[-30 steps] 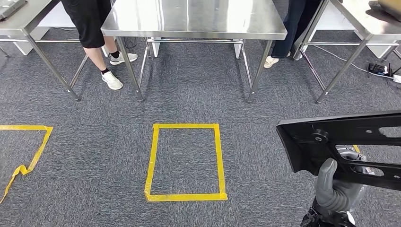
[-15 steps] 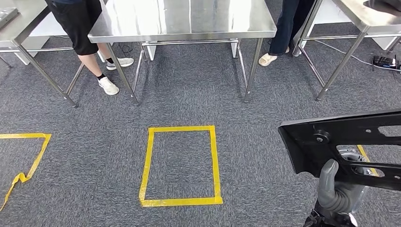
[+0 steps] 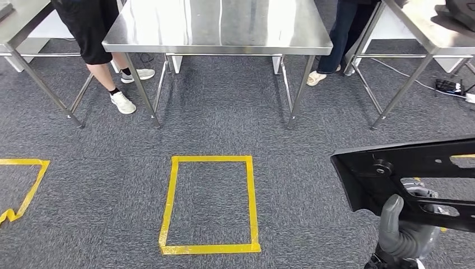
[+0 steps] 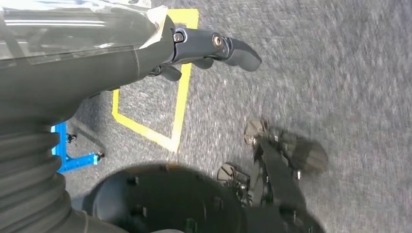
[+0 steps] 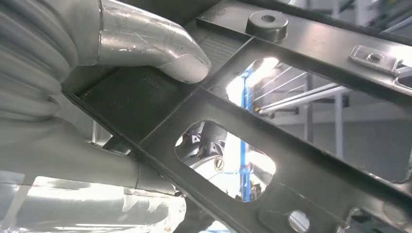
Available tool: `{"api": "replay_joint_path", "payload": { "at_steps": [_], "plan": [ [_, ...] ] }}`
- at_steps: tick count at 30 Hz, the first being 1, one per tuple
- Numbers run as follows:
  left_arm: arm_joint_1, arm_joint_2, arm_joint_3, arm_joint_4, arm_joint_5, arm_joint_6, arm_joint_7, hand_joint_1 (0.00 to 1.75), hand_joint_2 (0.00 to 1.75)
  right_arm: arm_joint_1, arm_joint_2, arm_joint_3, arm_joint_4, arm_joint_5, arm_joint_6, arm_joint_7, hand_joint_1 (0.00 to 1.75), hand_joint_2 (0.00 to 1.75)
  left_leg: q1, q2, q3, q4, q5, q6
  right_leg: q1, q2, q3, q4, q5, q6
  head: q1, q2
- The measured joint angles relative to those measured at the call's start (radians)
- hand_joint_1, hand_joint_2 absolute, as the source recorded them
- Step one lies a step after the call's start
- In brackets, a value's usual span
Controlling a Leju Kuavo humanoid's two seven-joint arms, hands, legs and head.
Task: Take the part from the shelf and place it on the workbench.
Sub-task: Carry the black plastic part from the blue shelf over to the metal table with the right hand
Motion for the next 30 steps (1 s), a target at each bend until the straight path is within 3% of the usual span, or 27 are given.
{"api": "replay_joint_path", "payload": {
  "at_steps": [1, 2, 3, 5, 6, 7, 9, 11, 13, 16, 17, 18, 20, 21, 23, 25, 27, 28, 30],
  "plan": [
    [0.000, 0.000, 0.000, 0.000, 0.000, 0.000, 0.000, 0.00, 1.75, 0.001, -0.001, 0.000, 0.000, 0.000, 0.000, 0.000, 1.75, 1.75, 0.000, 0.000, 0.004, 0.000, -0.005, -0.002, -0.003, -0.001, -0.036, 0.043, -0.009, 0.004, 0.001, 0.000],
    [0.001, 0.000, 0.000, 0.000, 0.000, 0.000, 0.000, 0.00, 1.75, 0.001, -0.002, 0.000, 0.001, 0.000, 0.000, 0.000, 1.75, 1.75, 0.001, 0.000, 0.011, 0.000, -0.012, -0.004, -0.005, -0.002, -0.056, 0.050, 0.000, 0.013, 0.002, 0.000],
    [0.001, 0.000, 0.000, 0.000, 0.000, 0.000, 0.000, 0.00, 1.75, 0.001, -0.004, 0.000, 0.001, 0.000, -0.001, 0.000, 1.75, 1.75, 0.003, 0.000, 0.021, 0.000, -0.019, -0.007, -0.007, -0.003, -0.055, 0.017, 0.028, 0.024, 0.002, 0.000],
    [0.002, 0.000, 0.000, 0.000, 0.000, 0.000, 0.000, 0.00, 1.75, 0.001, -0.006, 0.000, 0.001, 0.000, -0.001, 0.000, 1.75, 1.75, 0.005, -0.001, 0.044, 0.001, -0.038, -0.016, -0.010, -0.011, -0.018, -0.119, 0.114, 0.048, 0.004, 0.000],
    [0.001, 0.000, 0.000, 0.000, 0.000, -0.001, 0.000, 0.00, 1.75, 0.000, -0.007, 0.000, 0.002, 0.000, -0.001, 0.000, 1.75, 1.75, 0.004, -0.001, 0.053, 0.001, -0.046, -0.022, -0.009, -0.019, -0.001, -0.174, 0.137, 0.043, 0.007, 0.000],
    [0.001, 0.000, 0.000, 0.000, 0.000, -0.001, 0.000, 0.00, 1.75, -0.001, -0.008, 0.000, 0.003, -0.001, -0.001, 0.000, 1.75, 1.75, 0.003, 0.001, 0.057, 0.001, -0.055, -0.029, -0.007, -0.025, 0.010, -0.205, 0.152, 0.032, 0.009, 0.000],
    [0.001, 0.001, 0.000, 0.000, 0.001, 0.000, 0.001, 0.00, 1.75, -0.003, -0.008, 0.000, 0.005, -0.001, -0.001, 0.000, 1.75, 1.75, 0.000, 0.004, 0.063, 0.005, -0.063, -0.041, -0.003, -0.029, 0.017, -0.214, 0.149, -0.002, 0.008, 0.000],
    [-0.001, 0.001, 0.000, 0.000, 0.002, 0.000, 0.002, 0.00, 1.75, -0.005, -0.009, -0.001, 0.005, -0.001, -0.001, 0.000, 1.75, 1.75, 0.003, 0.007, 0.059, 0.027, -0.070, -0.051, -0.008, -0.023, 0.031, -0.216, 0.151, -0.020, 0.005, 0.000],
    [-0.005, 0.001, 0.000, 0.000, 0.005, 0.000, 0.002, 0.00, 1.75, -0.010, -0.009, 0.000, 0.005, -0.001, -0.001, 0.000, 1.75, 1.75, 0.005, 0.007, 0.014, 0.108, -0.097, -0.059, -0.013, -0.021, 0.047, -0.218, 0.142, -0.034, 0.002, 0.000],
    [-0.009, 0.002, 0.000, 0.000, 0.007, 0.002, -0.001, 0.00, 1.75, -0.015, -0.009, 0.001, 0.007, -0.001, 0.000, 0.000, 1.75, 1.75, 0.006, 0.006, -0.106, 0.275, -0.160, -0.066, -0.008, -0.020, 0.061, -0.218, 0.128, -0.048, -0.002, 0.000],
    [-0.009, 0.003, 0.000, 0.000, 0.007, 0.004, -0.003, 0.00, 1.75, -0.016, -0.009, 0.002, 0.008, 0.000, 0.000, 0.000, 1.75, 1.75, 0.006, 0.006, -0.129, 0.287, -0.154, -0.064, -0.006, -0.020, 0.068, -0.218, 0.122, -0.049, -0.003, 0.000],
    [-0.009, 0.004, 0.000, 0.000, 0.006, 0.007, -0.004, 0.00, 1.75, -0.016, -0.009, 0.004, 0.009, 0.000, 0.000, 0.000, 1.75, 1.75, 0.006, 0.006, -0.135, 0.265, -0.124, -0.061, -0.004, -0.020, 0.076, -0.218, 0.116, -0.049, -0.004, 0.000],
    [-0.007, 0.005, 0.000, 0.000, 0.005, 0.012, -0.005, 0.00, 1.75, -0.017, -0.009, 0.008, 0.010, 0.001, 0.001, 0.000, 1.75, 1.75, 0.002, 0.021, -0.106, 0.150, -0.029, -0.046, -0.002, -0.024, 0.095, -0.219, 0.101, -0.045, -0.005, 0.000],
    [-0.008, 0.005, 0.000, 0.000, 0.005, 0.014, -0.005, 0.00, 1.75, -0.018, -0.009, 0.010, 0.010, 0.002, 0.001, 0.000, 1.75, 1.75, -0.005, 0.036, -0.091, 0.098, -0.004, -0.039, -0.001, -0.027, 0.103, -0.219, 0.095, -0.042, -0.004, 0.000],
    [-0.011, 0.005, 0.000, 0.000, 0.005, 0.014, -0.007, 0.00, 1.75, -0.020, -0.010, 0.013, 0.012, 0.004, 0.001, 0.000, 1.75, 1.75, -0.018, 0.057, -0.078, 0.048, 0.009, -0.027, 0.003, -0.040, 0.110, -0.221, 0.084, -0.032, -0.005, 0.000],
    [-0.010, 0.004, -0.001, 0.000, 0.004, 0.014, -0.008, 0.00, 1.75, -0.022, -0.012, 0.014, 0.012, 0.005, 0.001, 0.001, 1.75, 1.75, -0.021, 0.046, -0.074, 0.040, 0.015, -0.019, 0.008, -0.055, 0.117, -0.225, 0.075, -0.018, -0.007, 0.000],
    [-0.008, 0.003, -0.001, 0.000, 0.004, 0.015, -0.010, 0.00, 1.75, -0.025, -0.015, 0.016, 0.013, 0.006, 0.001, 0.000, 1.75, 1.75, -0.015, 0.030, -0.058, 0.025, 0.026, -0.009, 0.009, -0.049, 0.114, -0.202, 0.055, -0.009, -0.005, 0.000],
    [-0.008, 0.002, -0.001, 0.000, 0.004, 0.015, -0.011, 0.00, 1.75, -0.027, -0.017, 0.016, 0.013, 0.008, 0.000, 0.000, 1.75, 1.75, -0.011, 0.022, -0.051, 0.019, 0.030, -0.005, 0.009, -0.039, 0.097, -0.163, 0.036, -0.007, -0.003, 0.000],
    [-0.009, 0.001, -0.001, 0.000, 0.002, 0.016, -0.013, 0.00, 1.75, -0.028, -0.021, 0.016, 0.014, 0.011, -0.002, -0.002, 1.75, 1.75, -0.008, 0.004, -0.048, 0.017, 0.030, -0.001, 0.004, -0.023, 0.025, -0.033, -0.012, -0.008, -0.001, 0.000]
  ]
}}
